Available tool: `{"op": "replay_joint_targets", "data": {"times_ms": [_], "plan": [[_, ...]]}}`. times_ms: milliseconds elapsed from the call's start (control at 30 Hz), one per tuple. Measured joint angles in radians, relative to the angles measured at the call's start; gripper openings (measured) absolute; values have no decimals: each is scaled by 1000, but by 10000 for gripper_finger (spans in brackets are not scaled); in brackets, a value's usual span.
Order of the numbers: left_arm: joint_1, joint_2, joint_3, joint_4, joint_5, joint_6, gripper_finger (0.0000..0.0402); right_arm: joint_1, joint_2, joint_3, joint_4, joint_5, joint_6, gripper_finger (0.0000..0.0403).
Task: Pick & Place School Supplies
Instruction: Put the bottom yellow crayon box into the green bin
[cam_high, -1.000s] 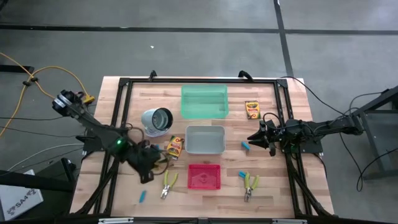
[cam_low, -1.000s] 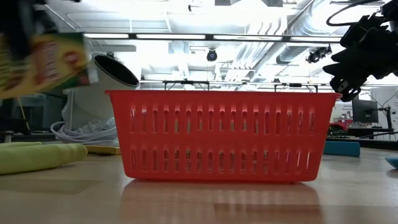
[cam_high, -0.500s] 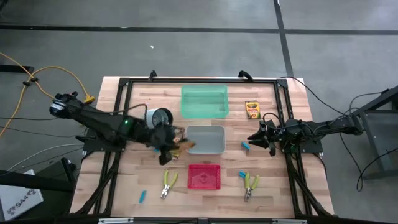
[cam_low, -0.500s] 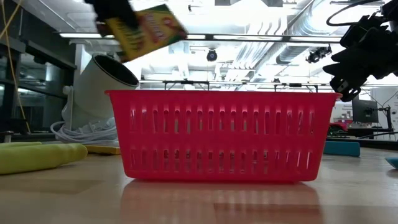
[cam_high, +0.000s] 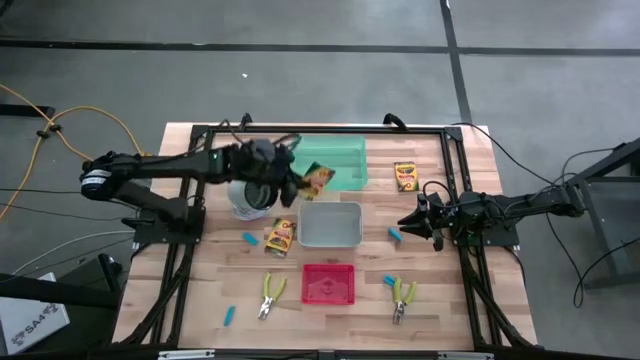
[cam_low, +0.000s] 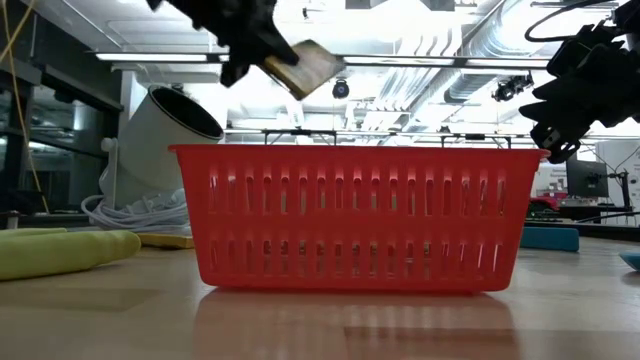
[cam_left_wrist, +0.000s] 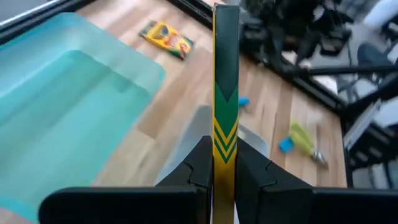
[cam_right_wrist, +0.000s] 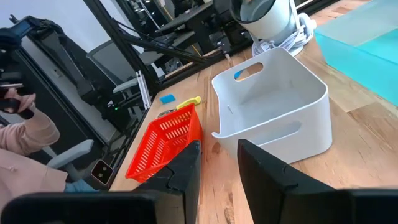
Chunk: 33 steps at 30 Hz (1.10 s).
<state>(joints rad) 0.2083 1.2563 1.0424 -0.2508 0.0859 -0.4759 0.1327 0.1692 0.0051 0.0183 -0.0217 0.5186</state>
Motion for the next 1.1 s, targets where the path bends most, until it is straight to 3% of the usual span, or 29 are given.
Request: {"op": "replay_joint_targets", "data": {"times_ms": [233, 500, 800, 1100], "plan": [[157, 78, 0, 161, 165, 5, 25, 0, 0, 0, 1, 0, 0, 97], [270, 222, 0, 327, 271, -25, 25, 0, 0, 0, 1, 0, 0, 97], [339, 388, 0, 545, 420, -234, 25, 0, 0, 0, 1, 1, 0, 97], [393, 396, 14, 482, 445, -391, 26, 0, 0, 0, 1, 1, 0, 97]]}}
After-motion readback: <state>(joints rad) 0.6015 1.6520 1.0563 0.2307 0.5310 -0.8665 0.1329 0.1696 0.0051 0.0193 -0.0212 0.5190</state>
